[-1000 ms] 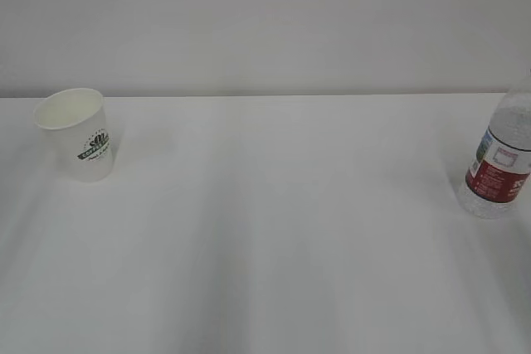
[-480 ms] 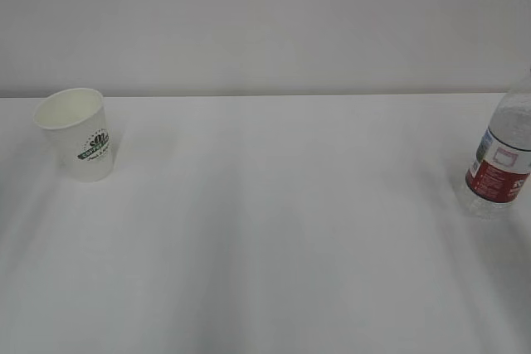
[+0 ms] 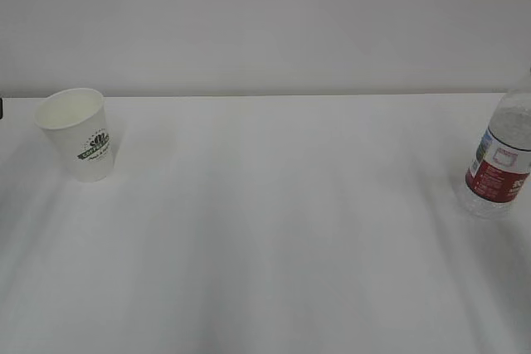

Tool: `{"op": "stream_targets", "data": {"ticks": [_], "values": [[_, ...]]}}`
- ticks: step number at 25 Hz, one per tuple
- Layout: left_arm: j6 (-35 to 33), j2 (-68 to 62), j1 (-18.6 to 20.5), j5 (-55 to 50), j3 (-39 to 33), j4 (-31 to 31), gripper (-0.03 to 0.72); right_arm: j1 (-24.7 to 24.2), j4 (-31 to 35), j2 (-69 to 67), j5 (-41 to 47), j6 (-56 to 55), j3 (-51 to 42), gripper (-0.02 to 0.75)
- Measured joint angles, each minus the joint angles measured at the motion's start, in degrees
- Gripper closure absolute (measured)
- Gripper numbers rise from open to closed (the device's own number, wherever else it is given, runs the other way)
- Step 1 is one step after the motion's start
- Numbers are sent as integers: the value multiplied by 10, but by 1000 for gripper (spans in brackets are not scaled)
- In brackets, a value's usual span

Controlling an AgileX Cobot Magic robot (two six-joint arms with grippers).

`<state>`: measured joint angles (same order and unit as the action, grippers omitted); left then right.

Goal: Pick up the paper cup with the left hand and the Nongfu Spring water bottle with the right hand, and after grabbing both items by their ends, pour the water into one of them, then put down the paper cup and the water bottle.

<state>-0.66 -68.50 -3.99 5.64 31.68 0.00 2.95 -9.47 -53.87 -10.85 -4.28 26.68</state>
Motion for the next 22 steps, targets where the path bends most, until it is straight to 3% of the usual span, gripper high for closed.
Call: {"op": "stream_targets", "data": {"ticks": [6,22], "values": [[0,0,-10,108,-67,-22,169,0,19,0,-30,0,-26,202],[7,-42,-110,306,-205,-58,176,0,29,-2,-170,-33,-162,202]]}}
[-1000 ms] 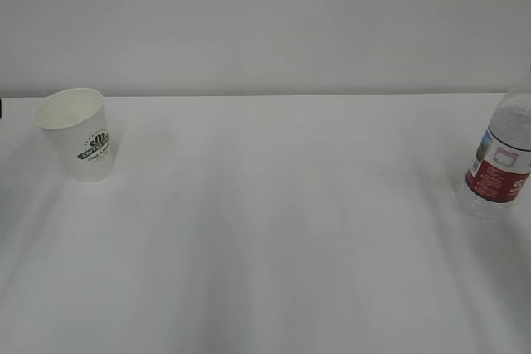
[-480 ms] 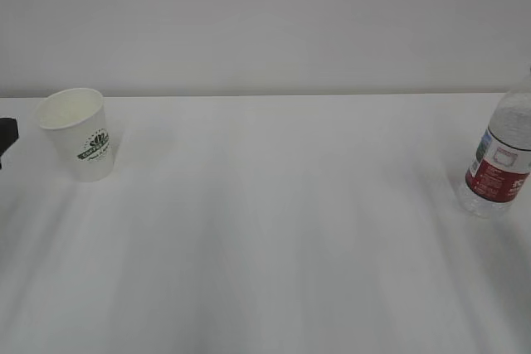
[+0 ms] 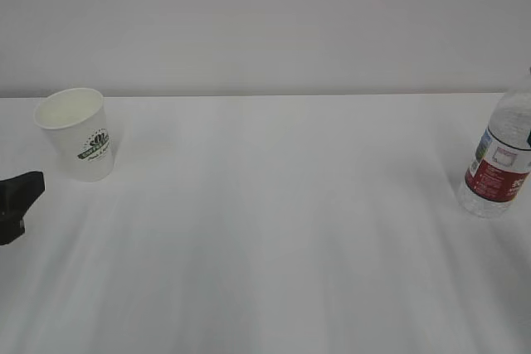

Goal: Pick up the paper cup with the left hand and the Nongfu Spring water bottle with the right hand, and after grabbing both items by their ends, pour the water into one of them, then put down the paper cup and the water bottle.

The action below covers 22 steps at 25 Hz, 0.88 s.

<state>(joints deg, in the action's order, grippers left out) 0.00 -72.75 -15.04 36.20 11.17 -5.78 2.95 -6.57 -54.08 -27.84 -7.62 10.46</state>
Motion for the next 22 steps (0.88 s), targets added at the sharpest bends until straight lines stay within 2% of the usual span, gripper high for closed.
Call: {"op": "stream_targets", "data": {"ticks": [10,17,22], "values": [[22,-76,-3,129,-65,0,185,0,0,-101,-94,-1,-46,202],[29,-157,-3,276,-96,13,188,0,13,-154,-149,22,-67,204],[29,-208,-3,289,-100,23,187,0,38,-168,-161,49,-69,260]]}}
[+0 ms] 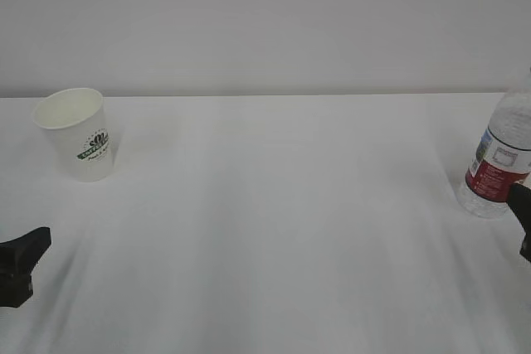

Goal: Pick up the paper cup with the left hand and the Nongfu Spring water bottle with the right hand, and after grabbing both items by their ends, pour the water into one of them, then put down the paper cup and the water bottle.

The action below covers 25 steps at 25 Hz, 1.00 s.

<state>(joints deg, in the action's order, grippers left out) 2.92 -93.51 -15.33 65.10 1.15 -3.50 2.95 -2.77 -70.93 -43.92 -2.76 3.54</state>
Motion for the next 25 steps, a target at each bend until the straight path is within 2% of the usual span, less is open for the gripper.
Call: {"op": "stream_targets", "data": {"ticks": [7,18,25], "values": [[1,-10,0,3,0,2,189,0,44,-24,-63,28,-26,280],[1,-10,0,4,0,2,192,0,63,-157,-200,44,-38,286],[1,-10,0,6,0,2,192,0,63,-217,-211,58,-38,286]]}}
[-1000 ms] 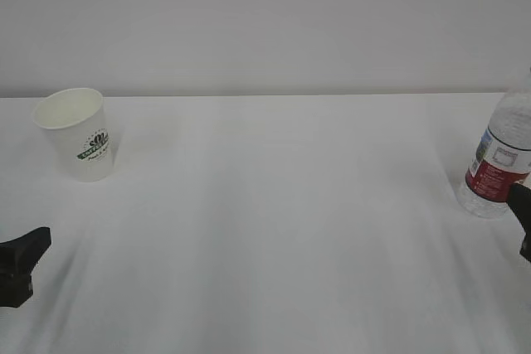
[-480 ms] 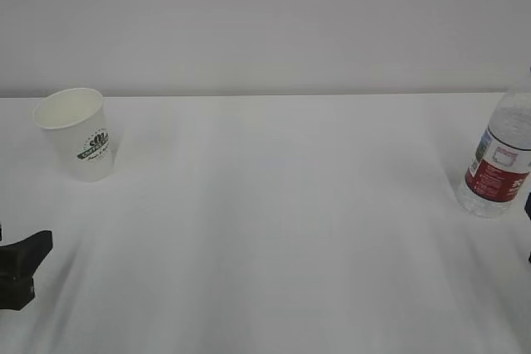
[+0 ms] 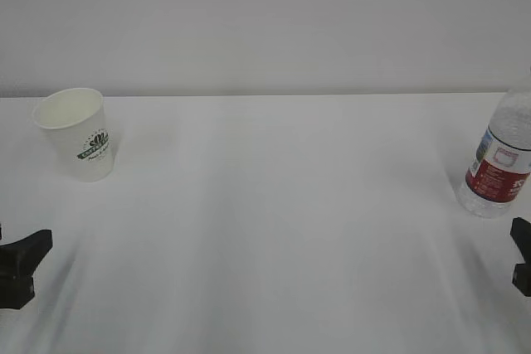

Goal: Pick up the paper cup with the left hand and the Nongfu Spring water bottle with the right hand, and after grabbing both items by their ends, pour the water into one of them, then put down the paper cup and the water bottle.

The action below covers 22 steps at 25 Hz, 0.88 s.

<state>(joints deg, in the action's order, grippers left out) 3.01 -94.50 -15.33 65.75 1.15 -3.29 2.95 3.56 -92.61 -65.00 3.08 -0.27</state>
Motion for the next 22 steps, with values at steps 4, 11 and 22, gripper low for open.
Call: {"op": "stream_targets", "data": {"ticks": [4,11,22], "values": [[0,0,0,1,0,0,191,0,0,-2,-3,0,0,286],[0,0,0,1,0,0,53,0,3,-2,-4,-6,0,95],[0,0,0,1,21,0,15,0,9,-2,-5,-9,21,74]]}}
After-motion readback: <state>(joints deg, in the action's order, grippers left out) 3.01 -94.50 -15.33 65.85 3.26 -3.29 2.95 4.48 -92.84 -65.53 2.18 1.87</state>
